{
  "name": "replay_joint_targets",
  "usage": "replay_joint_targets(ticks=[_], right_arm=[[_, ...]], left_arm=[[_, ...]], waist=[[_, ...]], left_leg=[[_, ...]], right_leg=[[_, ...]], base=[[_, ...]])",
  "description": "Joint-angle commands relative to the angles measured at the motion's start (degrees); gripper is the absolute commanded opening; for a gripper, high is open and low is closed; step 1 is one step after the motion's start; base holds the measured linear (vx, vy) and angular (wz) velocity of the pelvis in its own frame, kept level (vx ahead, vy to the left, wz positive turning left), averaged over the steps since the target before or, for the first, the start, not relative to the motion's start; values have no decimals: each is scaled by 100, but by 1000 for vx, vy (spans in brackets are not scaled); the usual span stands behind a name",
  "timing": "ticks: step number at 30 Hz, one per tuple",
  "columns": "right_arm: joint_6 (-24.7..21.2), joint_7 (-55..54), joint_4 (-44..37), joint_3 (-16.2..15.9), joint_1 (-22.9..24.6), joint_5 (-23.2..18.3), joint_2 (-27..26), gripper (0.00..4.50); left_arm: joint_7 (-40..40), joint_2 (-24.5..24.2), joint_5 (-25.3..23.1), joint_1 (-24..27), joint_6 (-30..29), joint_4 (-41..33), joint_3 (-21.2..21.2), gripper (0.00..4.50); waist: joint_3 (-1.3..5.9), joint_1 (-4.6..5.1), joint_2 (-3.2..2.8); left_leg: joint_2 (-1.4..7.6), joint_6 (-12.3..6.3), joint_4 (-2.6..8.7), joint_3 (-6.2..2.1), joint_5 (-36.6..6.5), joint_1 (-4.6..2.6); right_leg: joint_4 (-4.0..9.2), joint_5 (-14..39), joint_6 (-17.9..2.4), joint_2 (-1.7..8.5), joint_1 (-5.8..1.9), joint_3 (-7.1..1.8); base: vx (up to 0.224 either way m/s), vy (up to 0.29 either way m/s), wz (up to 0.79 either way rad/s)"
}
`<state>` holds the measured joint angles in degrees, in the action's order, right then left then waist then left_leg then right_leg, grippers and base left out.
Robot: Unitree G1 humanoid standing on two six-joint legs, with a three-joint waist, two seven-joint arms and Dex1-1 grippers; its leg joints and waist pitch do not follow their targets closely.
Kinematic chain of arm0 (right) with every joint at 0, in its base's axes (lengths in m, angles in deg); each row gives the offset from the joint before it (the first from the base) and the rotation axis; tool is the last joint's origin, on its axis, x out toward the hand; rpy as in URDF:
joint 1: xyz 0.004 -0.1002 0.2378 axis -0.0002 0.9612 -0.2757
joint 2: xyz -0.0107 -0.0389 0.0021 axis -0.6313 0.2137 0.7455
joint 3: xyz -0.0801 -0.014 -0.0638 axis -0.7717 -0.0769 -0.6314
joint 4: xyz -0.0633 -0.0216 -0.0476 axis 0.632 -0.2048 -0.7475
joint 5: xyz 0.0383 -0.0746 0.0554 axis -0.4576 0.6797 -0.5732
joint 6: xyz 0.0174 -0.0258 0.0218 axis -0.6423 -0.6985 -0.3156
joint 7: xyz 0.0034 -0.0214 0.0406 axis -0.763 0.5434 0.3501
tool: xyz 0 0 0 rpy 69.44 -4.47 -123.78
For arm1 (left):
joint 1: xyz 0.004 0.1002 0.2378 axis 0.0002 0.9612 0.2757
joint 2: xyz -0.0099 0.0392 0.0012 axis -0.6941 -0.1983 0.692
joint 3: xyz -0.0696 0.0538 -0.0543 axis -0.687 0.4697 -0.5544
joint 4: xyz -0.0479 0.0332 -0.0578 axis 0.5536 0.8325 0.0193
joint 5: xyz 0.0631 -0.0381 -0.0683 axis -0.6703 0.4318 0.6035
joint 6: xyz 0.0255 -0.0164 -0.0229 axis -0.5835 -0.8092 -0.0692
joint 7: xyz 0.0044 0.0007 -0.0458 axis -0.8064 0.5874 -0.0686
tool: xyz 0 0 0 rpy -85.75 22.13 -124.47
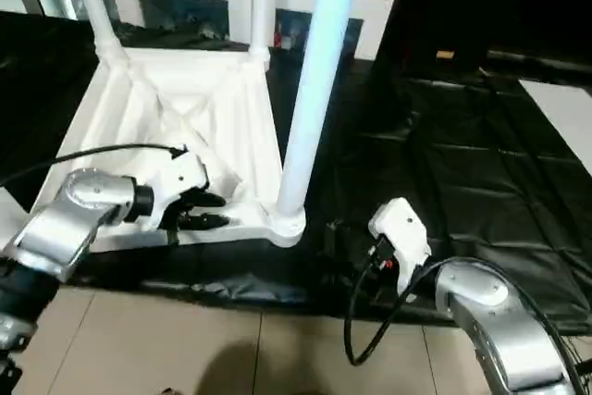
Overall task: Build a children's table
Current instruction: Rotate table base, then rotate leg to tighten
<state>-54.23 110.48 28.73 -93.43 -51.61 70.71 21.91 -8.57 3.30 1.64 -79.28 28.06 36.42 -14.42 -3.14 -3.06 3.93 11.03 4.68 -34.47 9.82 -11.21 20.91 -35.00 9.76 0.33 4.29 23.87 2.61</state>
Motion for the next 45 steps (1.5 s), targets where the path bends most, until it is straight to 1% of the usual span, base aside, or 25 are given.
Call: replay_joint_targets(ticks=[1, 4, 5, 6, 9, 13, 15, 16, 17, 18, 19, 21, 23, 24, 27, 28, 30, 32, 34, 35, 36, 38, 39, 42, 45], right_arm=[[-8, 43, -11, -2, -84, -7, 55, 389], [-1, 47, -4, 2, -84, -9, 54, 389], [14, 48, 6, 10, -74, -5, 59, 389], [15, 48, 7, 11, -73, -5, 59, 389], [18, 49, 8, 14, -63, -2, 64, 389], [14, 43, -2, 3, -59, 10, 47, 389], [32, 8, 26, -3, -100, 35, 14, 389], [32, 8, 26, -3, -100, 35, 14, 389], [45, -30, 54, -4, -141, 55, -16, 389], [35, -97, 104, 5, -216, 58, -88, 389], [32, -105, 110, 7, -226, 56, -98, 389], [29, -145, 135, 10, -264, 48, -150, 389], [39, -185, 163, 9, -311, 24, -231, 389], [38, -196, 171, 9, -327, 9, -261, 389], [23, -220, 171, 4, -355, -35, -336, 389], [68, -213, 311, -53, -443, 1, -398, 389], [92, -205, 419, -87, -523, 24, -438, 389], [96, -206, 451, -97, -553, 33, -451, 389], [108, -204, 499, -115, -593, 46, -467, 389], [125, -190, 554, -141, -644, 59, -486, 389], [135, -179, 585, -156, -674, 71, -504, 389], [141, -152, 630, -169, -759, 77, -537, 389], [149, -143, 644, -173, -779, 83, -541, 389], [182, -107, 710, -203, -838, 109, -541, 389], [257, -52, 846, -278, -927, 161, -551, 389]], left_arm=[[214, -24, 55, -33, 14, -11, 120, 180], [264, -3, 105, -12, -16, -33, 122, 180], [320, 73, 272, 25, -145, -121, 53, 180], [331, 83, 297, 29, -160, -130, 42, 180], [376, 124, 357, 13, -192, -92, 20, 180], [368, 108, 159, -64, -10, 265, 140, 180], [410, 109, 48, -63, 31, 412, 245, 180], [410, 109, 48, -63, 31, 412, 245, 180], [438, 113, 26, -50, 29, 457, 301, 180], [442, 128, 48, -42, 12, 498, 349, 180], [440, 130, 52, -42, 8, 502, 353, 180], [399, 159, 73, -47, -15, 530, 332, 150], [383, 173, 79, -61, 1, 590, 316, 143], [383, 175, 81, -63, 5, 607, 313, 123], [431, 164, 58, -60, 56, 661, 322, 110], [436, 179, 37, -49, 99, 714, 331, 94], [447, 199, 40, -49, 141, 753, 325, 79], [461, 202, 51, -52, 163, 766, 325, 60], [471, 213, 73, -49, 218, 777, 316, 51], [498, 217, 75, -44, 284, 770, 338, 34], [514, 216, 77, -40, 328, 762, 357, 34], [644, 208, 101, 7, 374, 657, 437, 18], [677, 205, 105, 20, 367, 624, 458, 15], [713, 189, 57, 61, 385, 536, 530, 6], [684, 206, -5, 119, 443, 460, 593, 6]], waist=[[346, -12, -17], [353, -18, -26], [356, -20, -21], [361, -28, -20], [367, -38, -24], [365, -31, -34], [361, -33, -56], [360, -28, -47], [362, -30, -45], [366, -14, -64], [365, -9, -58], [358, -22, -59], [359, -17, -60], [363, -17, -56], [359, -14, -63], [362, -9, -42], [363, -5, -53], [370, -4, -43], [382, -5, -45], [384, -9, -55], [388, -6, -50], [395, -9, -49], [396, -8, -57], [399, -7, -49], [391, -5, -50]], left_leg=[[189, -156, 434, -30, -1174, -38], [193, -157, 430, -27, -1110, -35], [188, -163, 425, -20, -1097, -34], [191, -171, 421, -19, -1051, -36], [188, -211, 413, -17, -961, -27], [178, -211, 415, -20, -1040, -31], [180, -190, 420, -25, -1068, -35], [182, -185, 423, -24, -1088, -36], [186, -164, 427, -29, -1112, -36], [184, -147, 425, -28, -1120, -41], [182, -137, 428, -32, -1123, -33], [188, -129, 430, -29, -1169, -44], [183, -120, 429, -26, -1207, -46], [181, -114, 429, -30, -1184, -39], [189, -97, 437, -33, -1193, -45], [184, -99, 431, -28, -1177, -44], [184, -91, 434, -30, -1199, -45], [188, -101, 429, -30, -1117, -40], [185, -123, 418, -23, -1017, -44], [185, -145, 417, -23, -954, -44], [183, -165, 414, -21, -893, -33], [184, -191, 408, -16, -818, -39], [187, -205, 409, -16, -798, -46], [193, -215, 403, -11, -734, -45], [189, -239, 403, -7, -789, -45]], right_leg=[[438, 1699, -914, 319, -276, -224], [406, 1463, -1030, 316, -287, -226], [403, 1427, -1057, 321, -296, -226], [393, 1359, -1094, 321, -296, -226], [377, 1226, -1134, 318, -311, -224], [401, 1352, -1071, 307, -311, -218], [406, 1393, -1044, 311, -306, -221], [415, 1413, -1037, 309, -305, -221], [413, 1438, -1034, 316, -310, -221], [410, 1401, -1064, 316, -300, -222], [407, 1396, -1077, 314, -309, -218], [411, 1447, -1086, 318, -307, -222], [423, 1537, -1064, 317, -302, -219], [419, 1541, -1058, 318, -308, -219], [418, 1544, -1060, 316, -305, -218], [418, 1531, -1051, 316, -304, -220], [425, 1606, -1036, 319, -302, -215], [406, 1469, -1070, 320, -309, -222], [384, 1274, -1122, 316, -315, -222], [371, 1151, -1161, 315, -317, -221], [356, 1042, -1182, 312, -329, -220], [340, 902, -1228, 315, -335, -224], [334, 854, -1262, 317, -330, -223], [307, 680, -1341, 317, -343, -225], [321, 761, -1338, 322, -345, -226]], base=[[0, 0, 0], [0, 0, 0], [0, 0, 0], [0, 0, 0], [0, 0, 0], [0, 0, 0], [0, 0, 0], [0, 0, 0], [0, 0, 0], [0, 0, 0], [0, 0, 0], [0, 0, 0], [0, 0, 0], [0, 0, 0], [0, 0, 0], [0, 0, 0], [0, 0, 0], [0, 0, 0], [0, 0, 0], [0, 0, 0], [0, 0, 0], [0, 0, 0], [0, 0, 0], [0, 0, 0], [0, 0, 0]])
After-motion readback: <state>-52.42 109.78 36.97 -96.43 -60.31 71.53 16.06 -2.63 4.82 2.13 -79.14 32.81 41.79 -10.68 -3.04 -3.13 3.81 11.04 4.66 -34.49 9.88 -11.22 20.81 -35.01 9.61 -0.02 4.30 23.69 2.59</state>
